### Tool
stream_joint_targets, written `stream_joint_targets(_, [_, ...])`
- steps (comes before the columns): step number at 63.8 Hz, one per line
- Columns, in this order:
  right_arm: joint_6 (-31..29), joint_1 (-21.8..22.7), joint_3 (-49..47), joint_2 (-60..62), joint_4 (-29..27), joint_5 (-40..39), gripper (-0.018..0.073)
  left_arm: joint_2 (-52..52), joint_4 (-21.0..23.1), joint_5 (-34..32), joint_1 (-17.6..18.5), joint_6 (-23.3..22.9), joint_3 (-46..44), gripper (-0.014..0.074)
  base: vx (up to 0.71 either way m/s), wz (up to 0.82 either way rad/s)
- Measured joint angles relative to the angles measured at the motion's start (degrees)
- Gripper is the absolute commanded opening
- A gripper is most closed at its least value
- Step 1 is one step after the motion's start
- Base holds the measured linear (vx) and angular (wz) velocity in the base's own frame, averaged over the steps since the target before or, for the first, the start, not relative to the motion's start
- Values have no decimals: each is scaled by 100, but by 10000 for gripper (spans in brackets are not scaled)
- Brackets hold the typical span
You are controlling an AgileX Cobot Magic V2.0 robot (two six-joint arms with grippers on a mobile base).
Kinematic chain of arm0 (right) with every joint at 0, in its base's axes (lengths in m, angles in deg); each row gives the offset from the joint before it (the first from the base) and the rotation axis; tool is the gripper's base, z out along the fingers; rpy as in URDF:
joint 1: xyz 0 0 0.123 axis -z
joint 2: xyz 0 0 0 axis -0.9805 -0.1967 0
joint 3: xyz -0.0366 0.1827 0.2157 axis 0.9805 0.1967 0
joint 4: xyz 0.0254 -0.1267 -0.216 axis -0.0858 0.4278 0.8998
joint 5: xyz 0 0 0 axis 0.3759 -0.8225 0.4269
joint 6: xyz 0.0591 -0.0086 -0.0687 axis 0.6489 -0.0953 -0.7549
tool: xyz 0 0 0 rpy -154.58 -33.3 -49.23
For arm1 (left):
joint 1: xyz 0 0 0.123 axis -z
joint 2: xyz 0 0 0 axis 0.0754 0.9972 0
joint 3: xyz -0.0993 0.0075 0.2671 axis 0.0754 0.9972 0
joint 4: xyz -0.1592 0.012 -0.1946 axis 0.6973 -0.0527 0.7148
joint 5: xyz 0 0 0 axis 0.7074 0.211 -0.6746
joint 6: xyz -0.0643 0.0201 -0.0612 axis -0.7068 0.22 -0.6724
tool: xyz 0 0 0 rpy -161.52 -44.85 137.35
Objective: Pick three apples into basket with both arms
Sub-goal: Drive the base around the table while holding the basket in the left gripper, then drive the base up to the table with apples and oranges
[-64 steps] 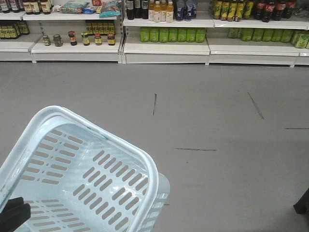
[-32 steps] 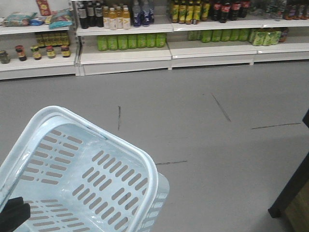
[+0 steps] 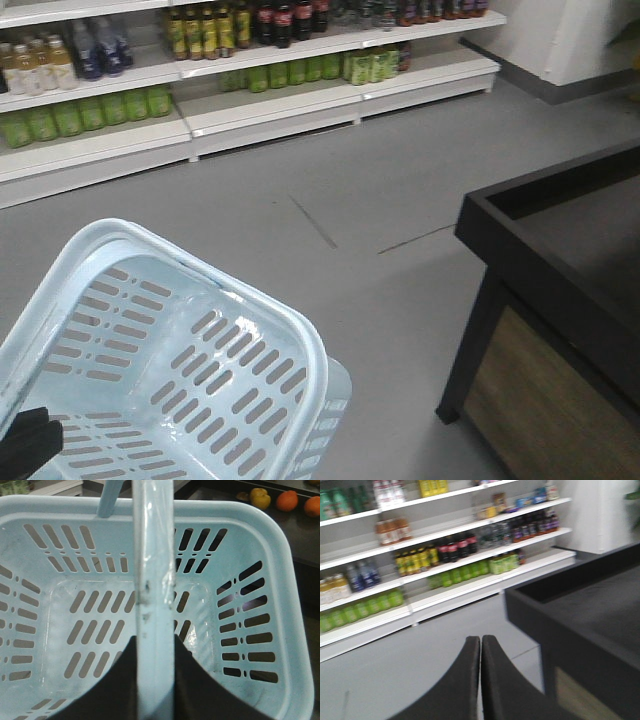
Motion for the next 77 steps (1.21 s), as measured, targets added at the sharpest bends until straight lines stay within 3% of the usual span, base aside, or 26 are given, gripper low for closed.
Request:
stream_joint_targets(50, [0,0,0,0,0,0,-8,0,0,0,0,0,0,-6,11,-72])
stream_joint_targets(77, [0,0,0,0,0,0,-8,0,0,0,0,0,0,-6,5,-44])
